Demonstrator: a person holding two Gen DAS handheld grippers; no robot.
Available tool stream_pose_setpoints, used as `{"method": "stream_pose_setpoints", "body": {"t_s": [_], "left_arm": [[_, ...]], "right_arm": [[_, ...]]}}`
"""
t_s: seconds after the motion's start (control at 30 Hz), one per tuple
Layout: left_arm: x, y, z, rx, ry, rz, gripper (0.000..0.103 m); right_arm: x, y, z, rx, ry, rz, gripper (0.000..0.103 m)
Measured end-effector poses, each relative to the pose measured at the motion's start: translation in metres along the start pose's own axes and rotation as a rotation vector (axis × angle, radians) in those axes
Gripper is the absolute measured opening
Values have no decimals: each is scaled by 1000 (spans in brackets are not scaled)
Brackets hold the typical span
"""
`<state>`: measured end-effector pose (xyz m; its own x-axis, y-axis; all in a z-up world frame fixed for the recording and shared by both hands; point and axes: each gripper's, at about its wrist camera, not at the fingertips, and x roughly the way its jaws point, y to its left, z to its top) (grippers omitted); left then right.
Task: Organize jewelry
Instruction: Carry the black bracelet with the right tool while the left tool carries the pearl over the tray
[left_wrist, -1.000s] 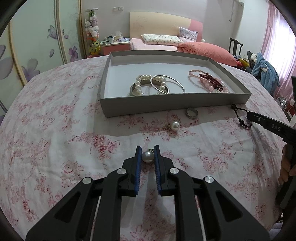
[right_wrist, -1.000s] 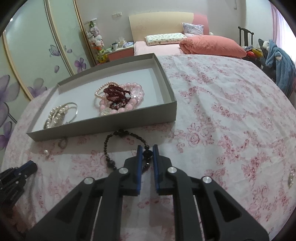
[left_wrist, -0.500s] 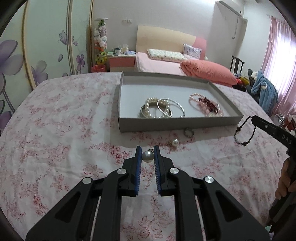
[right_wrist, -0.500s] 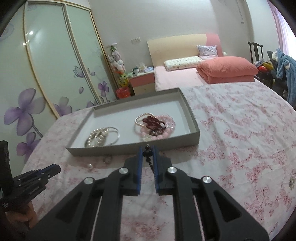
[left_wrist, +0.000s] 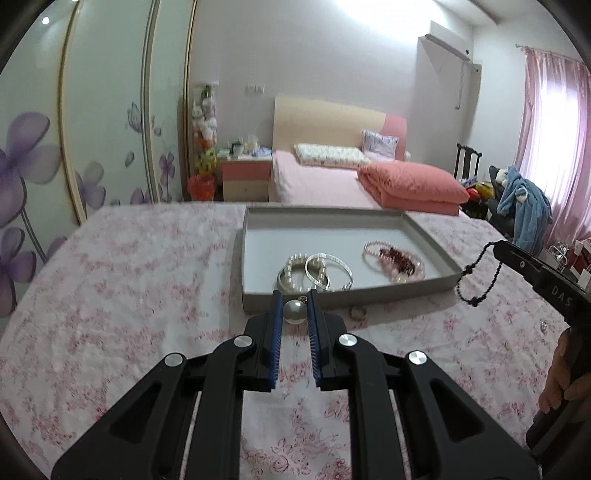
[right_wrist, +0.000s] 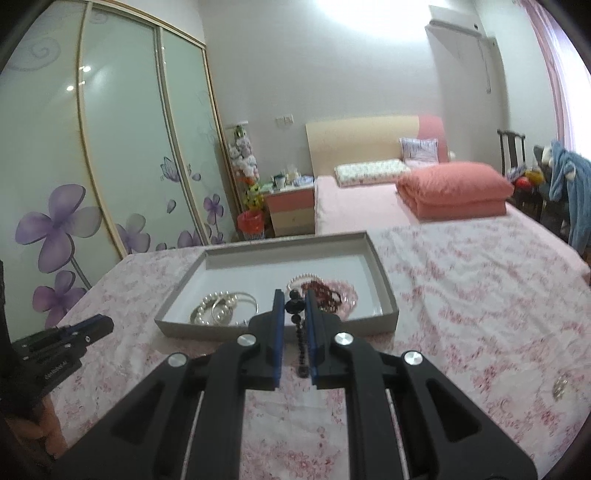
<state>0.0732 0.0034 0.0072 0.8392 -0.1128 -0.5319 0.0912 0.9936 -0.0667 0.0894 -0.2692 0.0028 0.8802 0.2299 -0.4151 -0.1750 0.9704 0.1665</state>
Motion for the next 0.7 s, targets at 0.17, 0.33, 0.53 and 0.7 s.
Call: {"method": "stream_pose_setpoints", "body": {"t_s": [0.17, 0.33, 0.53, 0.7], "left_arm": [[-11, -8, 6, 32, -75, 14, 14], [-18, -13, 9, 56, -121, 28, 14], [-17, -17, 12, 69, -154, 38, 14], [-14, -18, 12, 72, -156, 39, 14]], "right_arm": [[-11, 12, 4, -55, -69, -27, 11], [-19, 19, 7, -89, -124, -49, 11], [-20, 22, 11, -105, -158, -69, 11], [-17, 24, 13, -115, -173, -77, 11]]}}
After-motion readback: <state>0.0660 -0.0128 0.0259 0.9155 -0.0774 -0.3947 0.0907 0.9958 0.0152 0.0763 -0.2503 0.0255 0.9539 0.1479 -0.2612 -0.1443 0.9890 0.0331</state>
